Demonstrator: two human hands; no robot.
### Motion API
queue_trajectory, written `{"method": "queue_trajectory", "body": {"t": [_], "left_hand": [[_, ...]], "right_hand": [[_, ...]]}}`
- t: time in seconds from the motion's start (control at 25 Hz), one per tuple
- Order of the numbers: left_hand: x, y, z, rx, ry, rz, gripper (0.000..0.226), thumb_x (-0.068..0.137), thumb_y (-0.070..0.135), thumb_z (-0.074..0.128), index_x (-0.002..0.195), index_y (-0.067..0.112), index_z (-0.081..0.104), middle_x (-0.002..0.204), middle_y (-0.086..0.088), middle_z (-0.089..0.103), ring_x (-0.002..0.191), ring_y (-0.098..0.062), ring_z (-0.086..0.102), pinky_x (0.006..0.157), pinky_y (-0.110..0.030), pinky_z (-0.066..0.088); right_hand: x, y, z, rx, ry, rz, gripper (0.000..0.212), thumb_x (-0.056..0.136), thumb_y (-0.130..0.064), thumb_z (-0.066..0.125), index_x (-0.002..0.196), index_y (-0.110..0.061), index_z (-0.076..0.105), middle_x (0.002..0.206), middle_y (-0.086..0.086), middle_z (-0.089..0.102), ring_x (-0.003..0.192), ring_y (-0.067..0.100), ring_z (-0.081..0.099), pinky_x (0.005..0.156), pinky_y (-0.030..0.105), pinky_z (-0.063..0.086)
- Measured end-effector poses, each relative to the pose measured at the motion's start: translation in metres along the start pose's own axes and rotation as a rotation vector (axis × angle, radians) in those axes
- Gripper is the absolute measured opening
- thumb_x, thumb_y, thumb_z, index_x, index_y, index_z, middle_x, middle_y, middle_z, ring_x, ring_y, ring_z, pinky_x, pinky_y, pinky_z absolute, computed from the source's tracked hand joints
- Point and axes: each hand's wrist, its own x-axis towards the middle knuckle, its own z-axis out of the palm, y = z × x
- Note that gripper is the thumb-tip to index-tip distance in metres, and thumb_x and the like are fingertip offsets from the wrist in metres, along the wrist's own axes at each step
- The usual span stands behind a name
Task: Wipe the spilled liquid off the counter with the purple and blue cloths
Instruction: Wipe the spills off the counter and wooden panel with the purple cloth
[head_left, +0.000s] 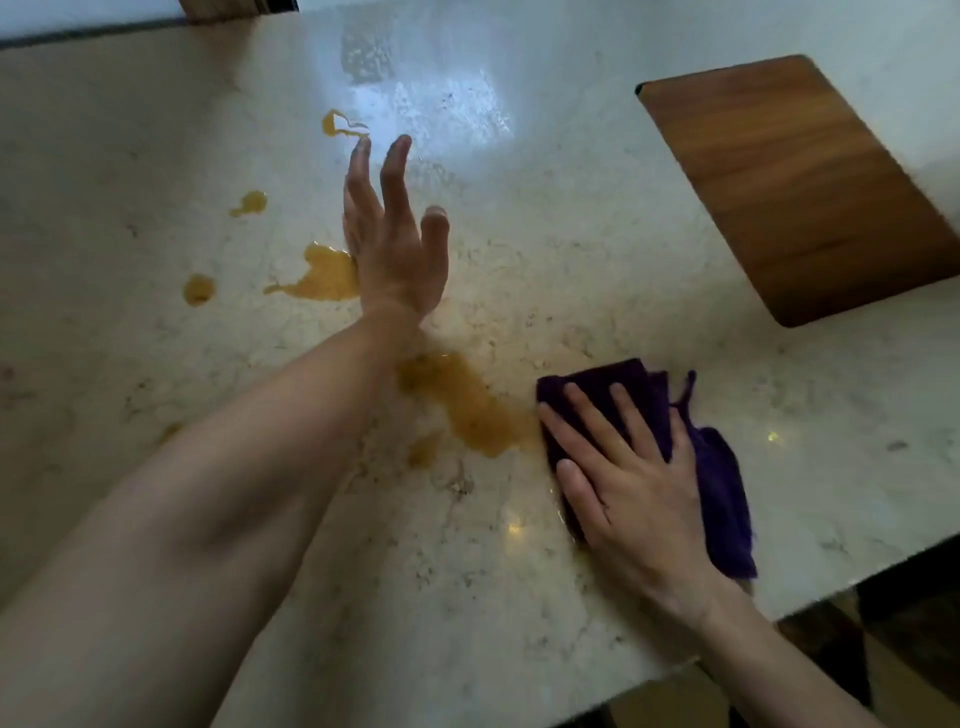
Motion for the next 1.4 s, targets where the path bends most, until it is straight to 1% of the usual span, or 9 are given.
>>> {"method": "queue_trajectory", "body": {"t": [0.16, 0.36, 0.44, 0.52, 0.6, 0.76, 1.04, 1.2, 1.4], "left_hand": [[-0.004, 0.004, 0.001, 0.077, -0.065, 0.008, 0.088, 0.084, 0.079, 0.012, 0.152, 0.026, 0.036, 0.162, -0.011, 0.022, 0.149, -0.036, 0.020, 0.115, -0.065, 0.013], [0.002, 0.014, -0.001, 0.493, -0.435, -0.058, 0.055, 0.096, 0.048, 0.040, 0.146, 0.027, 0.035, 0.160, -0.008, 0.022, 0.149, -0.041, 0.011, 0.116, -0.067, 0.006], [0.023, 0.013, -0.014, 0.595, -0.618, 0.025, 0.046, 0.094, 0.054, 0.043, 0.132, 0.030, 0.050, 0.152, -0.008, 0.032, 0.143, -0.043, 0.023, 0.112, -0.073, 0.008], [0.063, -0.011, -0.043, 0.591, -0.715, -0.014, 0.041, 0.088, 0.064, 0.050, 0.122, 0.044, 0.058, 0.156, -0.006, 0.028, 0.146, -0.047, 0.012, 0.107, -0.079, -0.001], [0.106, -0.054, -0.090, 0.612, -0.774, -0.197, 0.062, 0.081, 0.075, 0.057, 0.138, 0.052, 0.045, 0.165, -0.006, 0.011, 0.149, -0.049, 0.000, 0.111, -0.074, 0.000], [0.129, -0.129, -0.162, 0.511, -0.830, -0.413, 0.104, 0.068, 0.085, 0.050, 0.156, 0.047, 0.008, 0.168, -0.003, 0.011, 0.148, -0.036, 0.025, 0.118, -0.046, 0.021], [0.123, -0.169, -0.147, 0.505, -0.808, -0.431, 0.098, 0.051, 0.106, 0.030, 0.131, 0.076, -0.017, 0.159, 0.012, -0.035, 0.150, -0.047, -0.011, 0.114, -0.074, 0.005], [0.124, -0.166, -0.145, 0.429, -0.806, -0.395, 0.099, 0.060, 0.099, 0.041, 0.141, 0.069, -0.008, 0.166, 0.011, -0.019, 0.152, -0.041, 0.009, 0.115, -0.071, 0.013], [0.129, -0.168, -0.145, 0.457, -0.802, -0.389, 0.102, 0.065, 0.095, 0.047, 0.147, 0.061, -0.002, 0.168, 0.007, 0.002, 0.148, -0.034, 0.026, 0.117, -0.057, 0.027]], "right_hand": [[-0.061, -0.054, 0.012, 0.021, 0.048, 0.380, 0.051, 0.101, -0.045, 0.027, 0.152, -0.042, 0.029, 0.160, -0.013, 0.028, 0.149, 0.025, 0.025, 0.114, 0.068, 0.014], [-0.022, -0.102, 0.030, 0.024, 0.014, 0.270, 0.053, 0.098, -0.046, 0.030, 0.152, -0.044, 0.029, 0.161, -0.011, 0.028, 0.148, 0.028, 0.026, 0.111, 0.074, 0.012], [0.032, -0.101, 0.026, 0.011, -0.028, 0.315, 0.052, 0.101, -0.048, 0.022, 0.153, -0.046, 0.022, 0.163, -0.012, 0.020, 0.151, 0.027, 0.018, 0.110, 0.075, 0.008], [0.090, -0.101, 0.022, 0.009, -0.013, 0.295, 0.051, 0.102, -0.049, 0.016, 0.154, -0.047, 0.017, 0.164, -0.012, 0.015, 0.152, 0.028, 0.012, 0.111, 0.074, 0.005], [0.156, -0.100, 0.017, 0.013, 0.044, 0.252, 0.051, 0.102, -0.047, 0.018, 0.153, -0.047, 0.021, 0.163, -0.010, 0.019, 0.151, 0.029, 0.015, 0.111, 0.075, 0.005], [0.328, -0.096, 0.003, 0.096, 0.002, 0.239, 0.053, 0.099, -0.048, 0.013, 0.151, -0.053, 0.012, 0.165, -0.017, 0.007, 0.153, 0.025, 0.002, 0.108, 0.076, -0.005], [0.566, -0.110, -0.016, 0.088, -0.059, 0.008, 0.056, 0.095, -0.047, 0.015, 0.151, -0.052, 0.018, 0.165, -0.015, 0.010, 0.153, 0.028, 0.002, 0.107, 0.077, -0.007], [0.583, -0.128, -0.011, 0.031, -0.090, -0.186, 0.054, 0.096, -0.049, 0.012, 0.151, -0.053, 0.016, 0.166, -0.013, 0.010, 0.152, 0.027, 0.006, 0.108, 0.076, -0.004], [0.482, -0.147, -0.004, -0.026, -0.147, -0.451, 0.050, 0.098, -0.055, 0.011, 0.148, -0.060, 0.013, 0.164, -0.021, 0.009, 0.152, 0.023, 0.005, 0.112, 0.071, 0.000]]}}
